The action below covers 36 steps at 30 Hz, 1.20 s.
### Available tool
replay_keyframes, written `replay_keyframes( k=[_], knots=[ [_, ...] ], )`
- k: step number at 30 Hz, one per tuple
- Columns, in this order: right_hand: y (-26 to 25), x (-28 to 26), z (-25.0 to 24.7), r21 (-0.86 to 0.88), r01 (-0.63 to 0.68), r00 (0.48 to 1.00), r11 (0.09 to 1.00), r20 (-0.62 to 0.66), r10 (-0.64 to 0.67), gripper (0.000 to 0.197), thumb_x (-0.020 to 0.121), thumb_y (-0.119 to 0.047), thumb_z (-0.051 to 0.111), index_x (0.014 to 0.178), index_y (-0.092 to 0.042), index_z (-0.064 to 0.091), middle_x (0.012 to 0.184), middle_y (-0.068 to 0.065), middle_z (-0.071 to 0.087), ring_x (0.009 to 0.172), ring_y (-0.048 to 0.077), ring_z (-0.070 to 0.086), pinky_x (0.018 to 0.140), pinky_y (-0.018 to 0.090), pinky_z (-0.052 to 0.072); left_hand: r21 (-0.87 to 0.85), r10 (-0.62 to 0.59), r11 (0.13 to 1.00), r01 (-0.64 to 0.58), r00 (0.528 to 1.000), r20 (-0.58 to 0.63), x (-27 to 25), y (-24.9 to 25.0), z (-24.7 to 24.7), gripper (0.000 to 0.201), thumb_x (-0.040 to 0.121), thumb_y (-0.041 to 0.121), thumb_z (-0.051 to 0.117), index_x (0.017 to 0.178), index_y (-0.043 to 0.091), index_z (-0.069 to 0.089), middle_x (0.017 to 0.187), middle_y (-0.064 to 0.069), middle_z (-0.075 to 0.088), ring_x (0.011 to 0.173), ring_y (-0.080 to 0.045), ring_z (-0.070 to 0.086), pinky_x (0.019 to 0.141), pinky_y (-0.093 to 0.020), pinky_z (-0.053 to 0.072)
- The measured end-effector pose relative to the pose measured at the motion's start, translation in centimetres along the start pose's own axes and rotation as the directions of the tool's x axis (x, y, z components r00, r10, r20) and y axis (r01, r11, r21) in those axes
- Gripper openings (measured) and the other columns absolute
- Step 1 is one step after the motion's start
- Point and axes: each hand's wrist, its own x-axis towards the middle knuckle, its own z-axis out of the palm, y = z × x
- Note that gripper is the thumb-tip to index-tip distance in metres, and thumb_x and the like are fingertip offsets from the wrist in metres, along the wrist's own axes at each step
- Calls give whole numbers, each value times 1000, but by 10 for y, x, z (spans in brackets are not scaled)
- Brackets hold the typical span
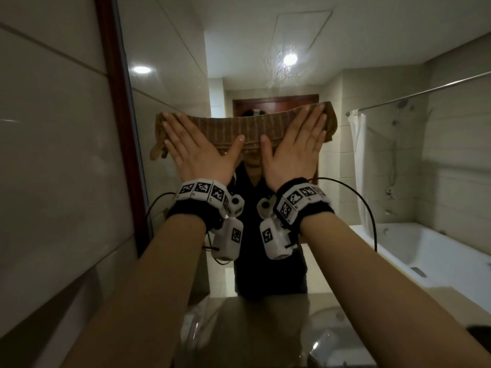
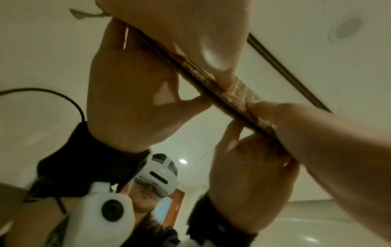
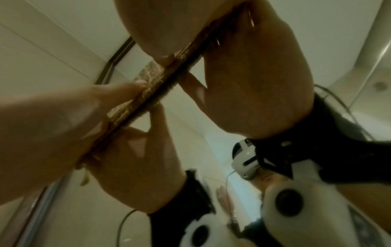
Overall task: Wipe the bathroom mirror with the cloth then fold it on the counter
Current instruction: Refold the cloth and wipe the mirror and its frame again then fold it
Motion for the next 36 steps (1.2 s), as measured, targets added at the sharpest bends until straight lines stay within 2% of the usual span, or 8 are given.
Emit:
replay_keyframes(
  k=[8, 13, 15, 19, 23, 29, 31, 36],
  knots=[
    [2, -7, 3, -25, 8, 999, 1000, -31, -9, 90, 91, -61, 31, 151, 1, 4, 158, 23, 0, 147, 34, 0, 120, 43, 3, 71, 48, 997, -42, 995, -88, -12, -6, 7, 117, 80, 84, 29, 150, -3, -7, 159, -22, -10, 148, -32, -9, 120, -46, 0],
    [17, -56, 15, -19, 10, 999, 1000, 39, -10, 91, 91, -61, 31, 152, -1, -3, 159, 21, -8, 147, 33, -6, 121, 45, 2, 68, 13, 998, -7, 996, -90, -56, -28, 21, 117, 80, 83, 34, 150, -5, 4, 159, -23, 0, 149, -32, -1, 121, -46, 6],
    [24, -90, 22, -16, -5, 995, 1000, 99, 6, 92, 91, -61, 33, 151, -3, -7, 158, 20, -11, 147, 32, -8, 120, 45, 0, 58, -4, 998, 7, 999, -43, -84, -47, 28, 119, 78, 83, 38, 150, -4, 1, 159, -23, -2, 148, -32, -3, 121, -47, 5],
    [39, -154, 34, -65, 10, 982, 998, 188, 3, 93, 90, -60, 34, 151, -3, -7, 158, 21, -11, 147, 35, -6, 120, 45, 0, 78, -54, 996, 49, 996, 74, -146, -84, 40, 122, 76, 86, 29, 150, -4, -8, 158, -22, -13, 148, -31, -11, 120, -50, 6],
    [49, -174, 39, -77, 31, 974, 997, 227, -13, 91, 91, -59, 30, 151, -3, -8, 157, 22, -10, 146, 35, -6, 119, 46, 0, 104, -99, 991, 87, 989, 110, -165, -95, 48, 123, 75, 84, 34, 149, -3, -11, 158, -21, -18, 147, -31, -13, 120, -51, 7],
    [32, -136, 28, -34, 14, 986, 999, 169, -8, 91, 90, -59, 30, 151, -1, -4, 157, 23, -10, 146, 35, -7, 119, 49, 4, 104, 24, 994, -34, 996, 91, -111, -78, 29, 123, 76, 85, 37, 150, -2, -9, 158, -20, -15, 148, -31, -13, 120, -49, 3],
    [17, -91, 20, -22, 34, 993, 999, 117, -31, 91, 91, -59, 32, 151, 0, -4, 158, 23, -10, 147, 35, -7, 120, 48, 3, 117, 56, 991, -58, 998, 27, -68, -58, 16, 122, 76, 85, 32, 150, -3, -5, 159, -22, -10, 148, -32, -8, 120, -47, 2],
    [-31, 33, 1, -42, 83, 996, 996, 29, -82, 93, 90, -60, 31, 150, 1, -5, 157, 25, -10, 146, 37, -7, 120, 46, -1, 113, 18, 993, -18, 1000, 4, 43, -10, -19, 123, 75, 86, 29, 148, -1, -16, 157, -20, -20, 146, -31, -17, 120, -45, -7]
  ],
)
